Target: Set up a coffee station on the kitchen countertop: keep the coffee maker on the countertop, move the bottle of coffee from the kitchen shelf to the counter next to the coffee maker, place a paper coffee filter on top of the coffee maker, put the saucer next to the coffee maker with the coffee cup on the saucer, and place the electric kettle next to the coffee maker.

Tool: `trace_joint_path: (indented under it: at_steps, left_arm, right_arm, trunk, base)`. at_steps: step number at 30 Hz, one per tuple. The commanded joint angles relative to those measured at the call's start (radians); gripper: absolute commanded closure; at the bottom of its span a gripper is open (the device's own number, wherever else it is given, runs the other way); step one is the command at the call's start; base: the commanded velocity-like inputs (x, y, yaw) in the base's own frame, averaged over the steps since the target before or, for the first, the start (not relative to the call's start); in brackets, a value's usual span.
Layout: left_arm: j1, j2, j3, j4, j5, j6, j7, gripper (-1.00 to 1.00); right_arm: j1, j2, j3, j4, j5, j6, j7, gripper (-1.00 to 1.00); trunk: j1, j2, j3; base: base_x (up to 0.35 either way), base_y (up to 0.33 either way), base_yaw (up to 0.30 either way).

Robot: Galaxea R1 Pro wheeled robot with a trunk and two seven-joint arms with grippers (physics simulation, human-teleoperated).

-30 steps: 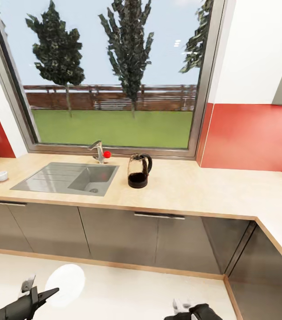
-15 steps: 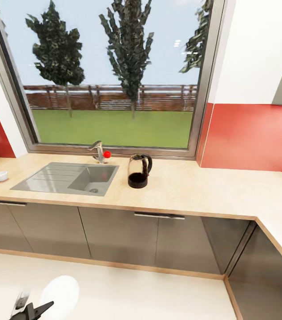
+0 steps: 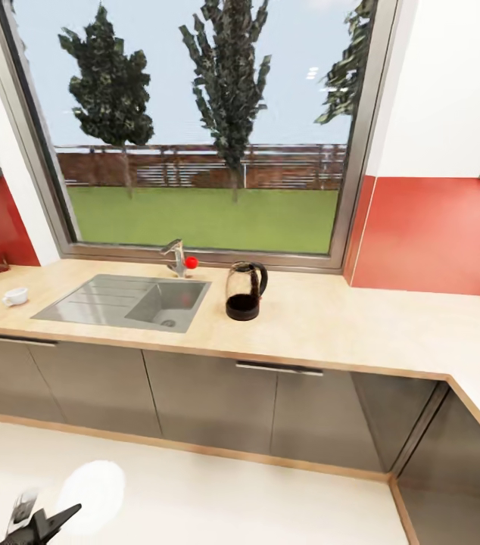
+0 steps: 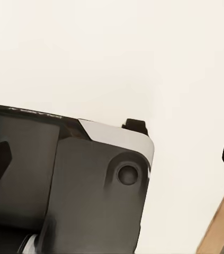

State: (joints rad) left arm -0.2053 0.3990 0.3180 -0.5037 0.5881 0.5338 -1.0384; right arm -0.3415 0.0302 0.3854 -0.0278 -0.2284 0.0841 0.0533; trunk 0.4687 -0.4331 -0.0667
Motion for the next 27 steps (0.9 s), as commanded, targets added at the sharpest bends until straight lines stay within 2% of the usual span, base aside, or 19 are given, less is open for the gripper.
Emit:
trace_joint_path:
  at_steps: [1,3,5,8,11,15,20,24,25,27]
  left_arm:
    - [-0.001,0.002,0.026,0.000,0.001,0.006,0.001,1.00]
    - [-0.001,0.007,0.060,-0.002,-0.001,0.006,0.001,1.00]
    - [-0.001,0.024,0.091,-0.003,0.000,0.008,0.002,1.00]
    - [-0.001,0.056,0.111,-0.003,0.003,0.011,0.003,1.00]
    - [-0.001,0.075,0.122,-0.003,0.003,0.011,0.003,1.00]
    - [0.000,0.083,0.152,-0.001,0.001,0.008,0.005,1.00]
    - [0.000,0.083,0.166,-0.003,0.004,0.008,0.002,1.00]
    - [-0.004,0.083,0.265,-0.014,0.018,0.005,0.006,1.00]
    - [-0.008,0.083,0.334,-0.016,0.016,-0.017,0.028,1.00]
    - [-0.008,0.081,0.395,-0.016,0.015,-0.064,0.058,1.00]
  right_arm:
    - [-0.001,-0.001,0.009,-0.001,-0.010,0.005,0.002,-1.00]
    - [-0.001,-0.002,0.009,-0.001,-0.010,0.005,0.002,-1.00]
    - [-0.001,-0.005,0.009,-0.001,-0.010,0.005,0.002,-1.00]
    - [-0.001,-0.008,0.009,-0.001,-0.009,0.005,0.002,-1.00]
    - [-0.001,-0.007,0.009,-0.001,-0.008,0.005,0.002,-1.00]
    - [-0.001,-0.007,0.009,-0.001,-0.008,0.005,0.002,-1.00]
    - [0.001,-0.007,0.009,0.000,-0.007,0.005,0.002,-1.00]
    - [0.001,-0.008,0.009,0.000,-0.006,0.007,-0.002,-1.00]
    - [0.001,-0.007,0.009,0.000,-0.007,0.008,-0.006,-1.00]
    - [0.002,-0.007,0.009,0.000,-0.008,0.010,-0.007,-1.00]
  trunk:
    - [0.001,-0.002,-0.002]
    - [0.001,-0.002,-0.002]
    - [0.001,-0.002,-0.002]
    - [0.001,-0.002,-0.002]
    - [0.001,-0.002,-0.002]
    - [0.001,-0.002,-0.002]
    - [0.001,-0.002,-0.003]
    - [0.001,-0.002,-0.005]
    - [0.001,-0.002,-0.006]
    - [0.001,-0.002,-0.007]
  base:
    - [0.000,0.000,0.263]
    - [0.000,0.000,0.269]
    - [0.000,0.000,0.273]
    - [0.000,0.000,0.276]
    - [0.000,0.000,0.277]
    - [0.000,0.000,0.277]
    - [0.000,0.000,0.277]
    - [0.000,0.000,0.277]
    - [0.000,0.000,0.277]
    - [0.000,0.000,0.277]
